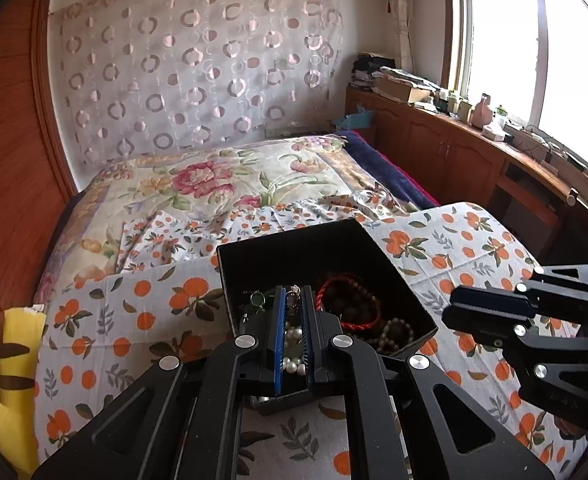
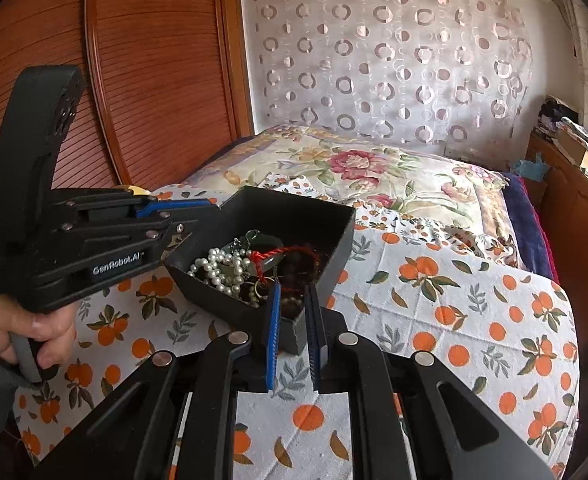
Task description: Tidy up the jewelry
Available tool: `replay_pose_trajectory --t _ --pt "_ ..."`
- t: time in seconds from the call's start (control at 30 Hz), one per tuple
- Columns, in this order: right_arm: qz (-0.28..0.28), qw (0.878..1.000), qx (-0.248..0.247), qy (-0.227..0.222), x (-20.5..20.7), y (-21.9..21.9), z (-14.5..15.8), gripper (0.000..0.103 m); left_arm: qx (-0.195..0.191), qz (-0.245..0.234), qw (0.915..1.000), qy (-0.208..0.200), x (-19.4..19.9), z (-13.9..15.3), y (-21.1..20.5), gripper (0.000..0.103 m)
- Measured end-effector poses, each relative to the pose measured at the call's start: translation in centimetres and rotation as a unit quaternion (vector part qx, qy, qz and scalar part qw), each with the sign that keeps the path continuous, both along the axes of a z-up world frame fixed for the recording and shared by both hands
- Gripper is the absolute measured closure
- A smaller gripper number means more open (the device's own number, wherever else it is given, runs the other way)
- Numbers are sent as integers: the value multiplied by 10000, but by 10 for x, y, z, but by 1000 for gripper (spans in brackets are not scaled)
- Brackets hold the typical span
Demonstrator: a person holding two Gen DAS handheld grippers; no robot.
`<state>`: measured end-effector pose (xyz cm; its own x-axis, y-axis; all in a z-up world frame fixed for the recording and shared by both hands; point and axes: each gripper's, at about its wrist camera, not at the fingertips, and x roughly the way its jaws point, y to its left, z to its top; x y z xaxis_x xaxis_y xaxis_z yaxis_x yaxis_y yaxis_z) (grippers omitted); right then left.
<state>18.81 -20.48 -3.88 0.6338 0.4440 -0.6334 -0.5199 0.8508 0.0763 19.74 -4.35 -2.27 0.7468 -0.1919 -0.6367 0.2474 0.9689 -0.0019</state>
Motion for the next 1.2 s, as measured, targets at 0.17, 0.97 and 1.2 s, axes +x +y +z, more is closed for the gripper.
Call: replay_pose_trajectory --t 0.17,0.97,1.2 --pt "-49 10000 33 22 -3 -5 -2 89 79 69 9999 -105 -1 0 -2 66" --pt "-634 9969 270 -392 -51 -18 17 33 170 612 9953 -738 -95 24 19 8" --pt "-909 9919 444 -771 -77 -26 37 7 109 711 9939 -839 -122 34 20 8"
